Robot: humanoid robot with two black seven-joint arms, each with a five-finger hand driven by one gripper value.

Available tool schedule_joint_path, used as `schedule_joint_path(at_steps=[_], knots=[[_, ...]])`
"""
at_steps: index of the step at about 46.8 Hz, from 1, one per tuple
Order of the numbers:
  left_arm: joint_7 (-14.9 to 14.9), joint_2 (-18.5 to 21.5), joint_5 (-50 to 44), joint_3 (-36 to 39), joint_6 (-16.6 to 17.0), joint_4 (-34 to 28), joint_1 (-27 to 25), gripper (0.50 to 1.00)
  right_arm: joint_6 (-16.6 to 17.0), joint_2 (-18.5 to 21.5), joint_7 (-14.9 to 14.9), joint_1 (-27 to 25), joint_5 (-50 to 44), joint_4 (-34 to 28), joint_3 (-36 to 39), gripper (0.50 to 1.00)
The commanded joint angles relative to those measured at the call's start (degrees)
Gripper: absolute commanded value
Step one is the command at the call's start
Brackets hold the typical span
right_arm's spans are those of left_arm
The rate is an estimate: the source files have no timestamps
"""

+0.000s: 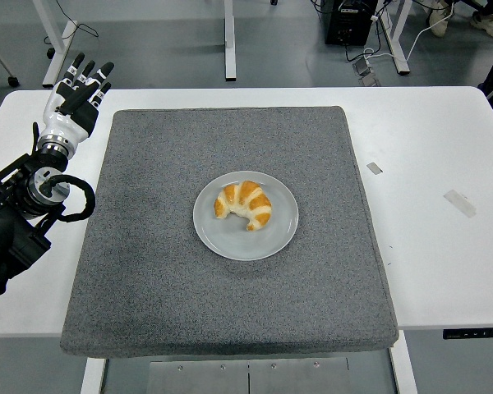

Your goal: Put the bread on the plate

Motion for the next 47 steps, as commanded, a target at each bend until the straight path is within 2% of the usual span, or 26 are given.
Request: schedule_joint_path(at_steps=[1, 26, 47], knots=[[0.0, 0.0, 0.0, 0.0, 0.0, -0.1, -0.3, 0.978, 0.2, 0.0, 0.0, 0.2, 0.0, 0.7, 0.1, 1.0], [-0.2, -1.1, 0.1, 0.0, 0.0, 0.1, -2.8, 0.978, 0.1, 0.0, 0.0, 0.1, 0.0, 0.8, -0.2, 1.0], [-2.5, -5.1, -0.1, -2.3, 0.0, 1.9, -2.9, 0.978, 0.1, 0.0, 0.0, -0.2, 0.0, 0.7, -0.2, 1.0]])
